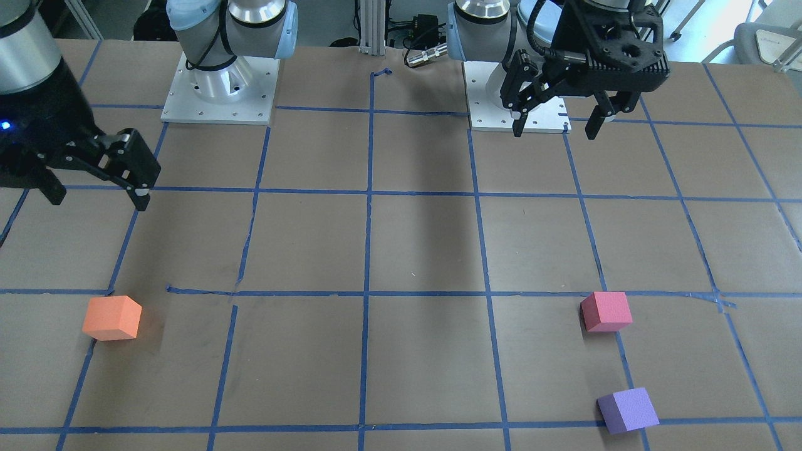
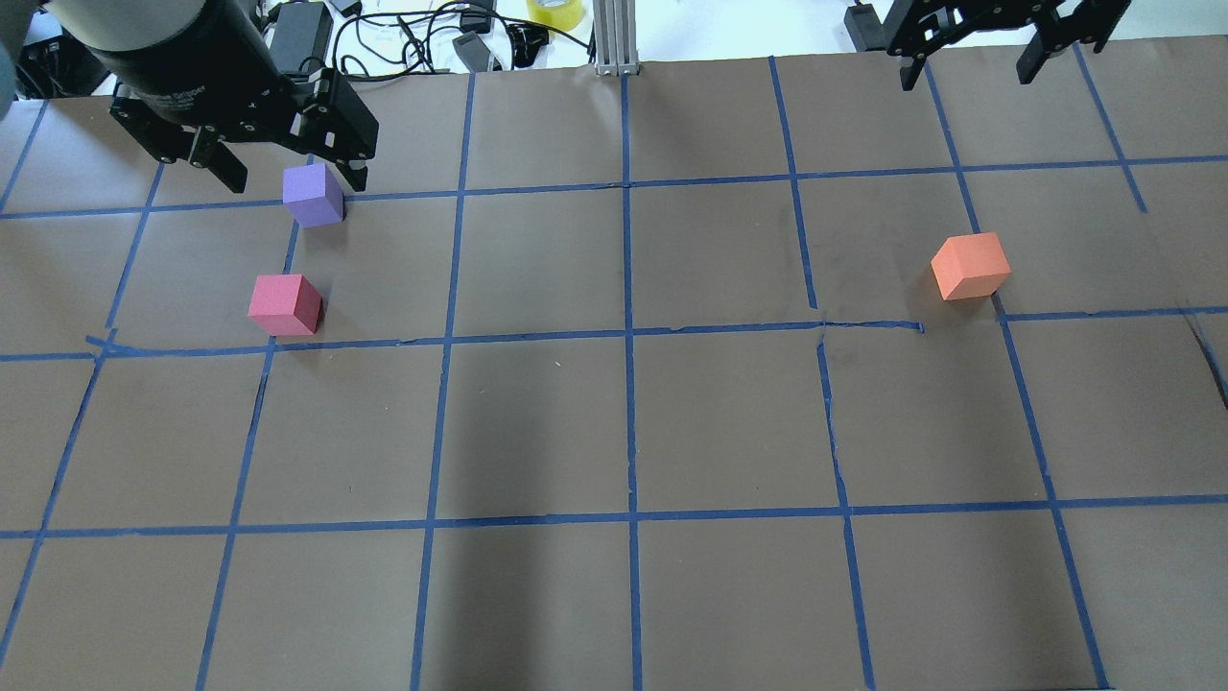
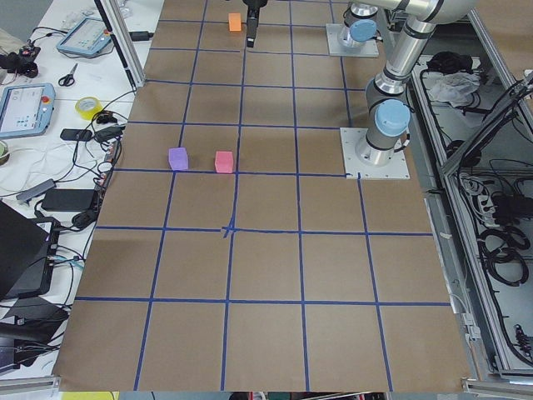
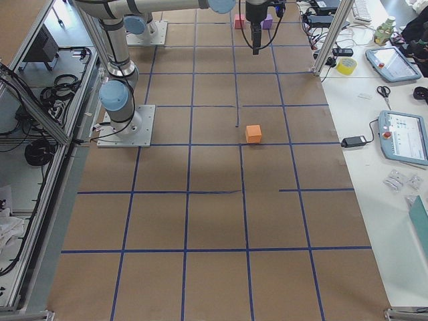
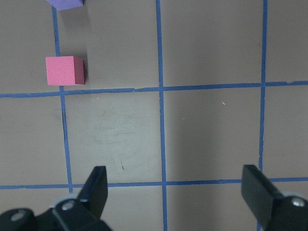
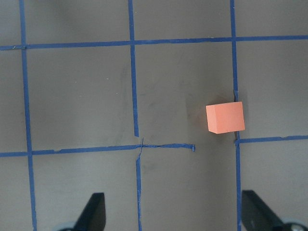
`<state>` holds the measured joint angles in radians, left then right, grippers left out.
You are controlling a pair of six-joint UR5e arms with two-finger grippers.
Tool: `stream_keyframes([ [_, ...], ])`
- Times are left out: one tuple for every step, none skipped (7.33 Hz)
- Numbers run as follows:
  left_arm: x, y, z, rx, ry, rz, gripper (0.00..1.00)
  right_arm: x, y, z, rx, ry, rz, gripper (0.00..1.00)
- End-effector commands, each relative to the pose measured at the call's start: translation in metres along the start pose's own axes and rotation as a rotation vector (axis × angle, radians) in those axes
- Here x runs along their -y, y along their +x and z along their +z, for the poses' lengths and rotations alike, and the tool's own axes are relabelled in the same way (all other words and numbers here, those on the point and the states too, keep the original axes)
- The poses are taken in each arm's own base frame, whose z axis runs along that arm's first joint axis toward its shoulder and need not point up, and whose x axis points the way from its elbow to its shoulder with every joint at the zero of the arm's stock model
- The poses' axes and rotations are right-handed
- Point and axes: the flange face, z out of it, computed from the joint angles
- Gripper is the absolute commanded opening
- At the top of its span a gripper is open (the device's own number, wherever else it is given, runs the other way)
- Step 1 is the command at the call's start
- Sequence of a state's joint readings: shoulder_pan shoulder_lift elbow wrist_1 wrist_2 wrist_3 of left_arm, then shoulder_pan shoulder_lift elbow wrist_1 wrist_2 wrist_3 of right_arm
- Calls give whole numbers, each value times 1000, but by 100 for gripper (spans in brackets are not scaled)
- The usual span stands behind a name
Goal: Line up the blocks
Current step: 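Lower the right gripper onto the orange cube and close it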
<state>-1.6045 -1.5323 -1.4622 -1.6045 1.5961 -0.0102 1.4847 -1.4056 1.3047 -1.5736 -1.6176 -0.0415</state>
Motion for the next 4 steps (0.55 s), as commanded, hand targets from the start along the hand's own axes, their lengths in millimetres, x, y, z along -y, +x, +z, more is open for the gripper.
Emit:
stream_keyframes([
  [-1,1,1,1,-3,1,100,30,66,55,12,-76,-50,100],
  [0,0,2,-1,-4,0,100,49,78,86,9,-80,-89,100],
  [-1,0,1,1,-3,0,100,56,90,107,17,-110,-124,100],
  [0,0,2,-1,-4,-2,100,62,103,138,34,-140,-203,100],
])
